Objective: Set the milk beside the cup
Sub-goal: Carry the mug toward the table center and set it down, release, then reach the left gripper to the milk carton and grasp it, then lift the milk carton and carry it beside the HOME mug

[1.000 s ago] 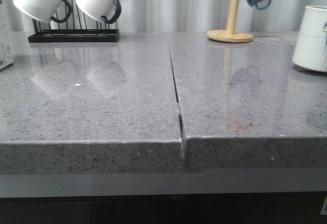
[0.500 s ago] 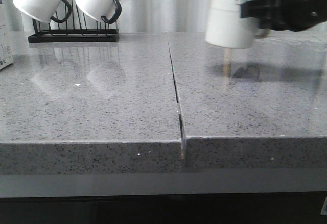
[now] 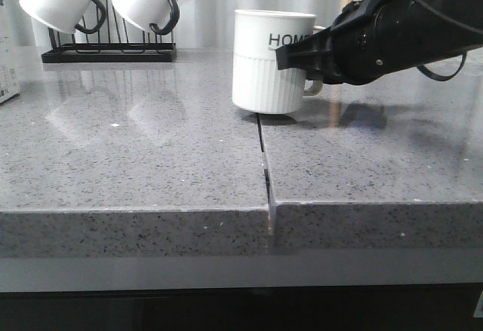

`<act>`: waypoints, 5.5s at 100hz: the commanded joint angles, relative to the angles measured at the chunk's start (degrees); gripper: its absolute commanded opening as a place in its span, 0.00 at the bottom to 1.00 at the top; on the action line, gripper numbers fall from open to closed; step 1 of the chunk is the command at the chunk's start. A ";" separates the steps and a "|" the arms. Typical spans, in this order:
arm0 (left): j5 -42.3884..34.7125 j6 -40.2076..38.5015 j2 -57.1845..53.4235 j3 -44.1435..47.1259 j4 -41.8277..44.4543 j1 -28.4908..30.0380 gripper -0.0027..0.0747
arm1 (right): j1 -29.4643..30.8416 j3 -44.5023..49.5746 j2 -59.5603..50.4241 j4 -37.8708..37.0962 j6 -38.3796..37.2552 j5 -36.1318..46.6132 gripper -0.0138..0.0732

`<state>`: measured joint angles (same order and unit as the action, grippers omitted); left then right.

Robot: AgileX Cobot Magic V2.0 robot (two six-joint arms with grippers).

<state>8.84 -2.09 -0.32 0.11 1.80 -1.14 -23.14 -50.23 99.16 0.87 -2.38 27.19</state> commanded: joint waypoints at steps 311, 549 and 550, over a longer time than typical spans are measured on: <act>2.64 -0.58 30.72 -29.29 2.90 0.00 0.94 | -0.07 26.29 -98.39 0.22 0.43 -58.32 0.09; -36.66 52.55 75.67 -52.67 -65.60 -28.57 0.04 | -0.07 26.29 -98.39 0.22 0.43 -58.32 0.09; -36.94 52.55 75.86 -52.67 -65.90 -29.57 0.04 | -0.07 26.29 -98.39 0.22 0.43 -58.32 0.09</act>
<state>-21.07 48.52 76.55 -50.94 -61.43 -26.70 -23.14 -22.68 0.05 1.08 -2.38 -35.39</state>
